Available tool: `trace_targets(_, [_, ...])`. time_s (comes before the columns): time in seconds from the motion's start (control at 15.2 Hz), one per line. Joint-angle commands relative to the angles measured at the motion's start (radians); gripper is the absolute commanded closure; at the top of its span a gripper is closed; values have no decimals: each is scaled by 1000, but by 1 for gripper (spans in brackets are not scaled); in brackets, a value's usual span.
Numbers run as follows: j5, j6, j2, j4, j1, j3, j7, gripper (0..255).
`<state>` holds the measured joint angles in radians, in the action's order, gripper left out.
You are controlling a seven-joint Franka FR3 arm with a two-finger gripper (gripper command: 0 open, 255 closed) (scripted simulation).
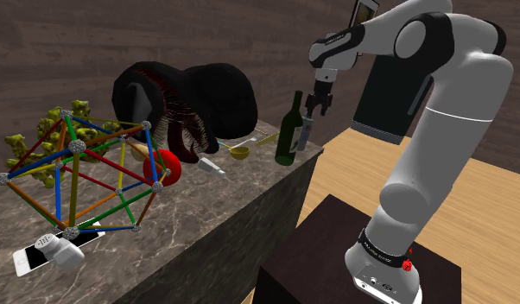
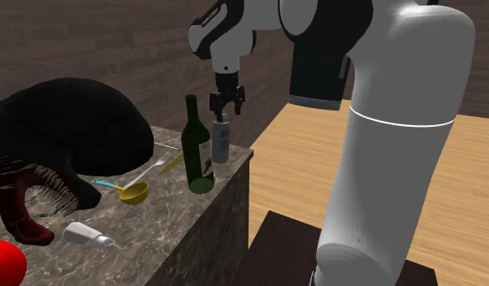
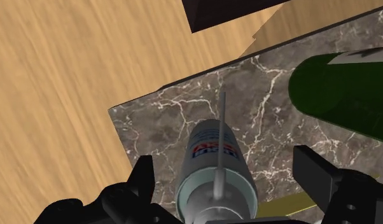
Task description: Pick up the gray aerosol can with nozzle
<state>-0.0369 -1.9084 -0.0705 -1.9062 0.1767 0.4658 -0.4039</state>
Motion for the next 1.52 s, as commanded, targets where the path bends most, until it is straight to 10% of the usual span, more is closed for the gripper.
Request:
trace_targets(0.0, [-4,-24,-8,-17,0,-1,-2,0])
trace_targets(0.2, [-8,-44,-14,-31,1,-1,-4,0])
trace_targets(0.26, [-8,-45,-14,-32,0,-1,-3,255])
trace_targets(1.45, [7,71,14,59,-2,0,7,255])
